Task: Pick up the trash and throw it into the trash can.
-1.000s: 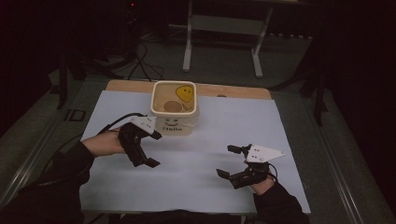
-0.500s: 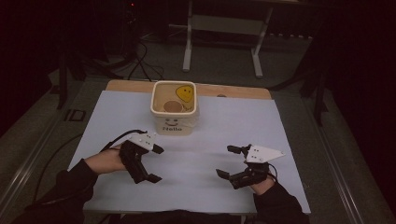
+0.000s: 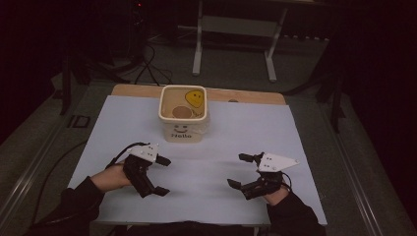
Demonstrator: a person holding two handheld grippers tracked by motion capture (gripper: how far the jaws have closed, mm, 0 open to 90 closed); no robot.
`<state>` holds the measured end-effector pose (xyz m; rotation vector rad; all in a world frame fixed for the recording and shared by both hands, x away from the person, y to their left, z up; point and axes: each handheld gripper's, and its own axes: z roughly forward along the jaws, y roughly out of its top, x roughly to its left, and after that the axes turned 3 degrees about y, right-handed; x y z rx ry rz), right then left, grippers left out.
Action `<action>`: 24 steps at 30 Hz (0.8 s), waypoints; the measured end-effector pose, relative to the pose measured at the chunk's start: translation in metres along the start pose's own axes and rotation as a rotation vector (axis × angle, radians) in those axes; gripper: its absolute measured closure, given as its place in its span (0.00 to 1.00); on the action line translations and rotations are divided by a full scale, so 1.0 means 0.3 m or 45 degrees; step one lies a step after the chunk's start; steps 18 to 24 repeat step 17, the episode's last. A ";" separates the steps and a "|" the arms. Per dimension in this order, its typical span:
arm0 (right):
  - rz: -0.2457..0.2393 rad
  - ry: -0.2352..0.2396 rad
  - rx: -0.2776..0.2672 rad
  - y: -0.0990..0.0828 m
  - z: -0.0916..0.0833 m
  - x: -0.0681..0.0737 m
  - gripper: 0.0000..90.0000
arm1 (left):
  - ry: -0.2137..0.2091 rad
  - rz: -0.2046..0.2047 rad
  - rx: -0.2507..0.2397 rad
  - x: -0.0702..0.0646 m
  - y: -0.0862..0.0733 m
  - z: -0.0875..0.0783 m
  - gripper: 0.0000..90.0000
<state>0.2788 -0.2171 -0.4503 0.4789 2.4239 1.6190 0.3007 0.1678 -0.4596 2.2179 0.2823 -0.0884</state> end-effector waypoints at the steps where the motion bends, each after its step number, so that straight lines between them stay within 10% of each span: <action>1: 0.000 0.001 0.000 0.000 0.000 0.000 0.11 | -0.005 -0.007 0.012 0.001 -0.011 0.012 0.01; 24: -0.003 0.003 -0.004 0.000 0.001 -0.002 0.11 | -0.032 -0.026 -0.002 0.010 -0.038 0.036 0.01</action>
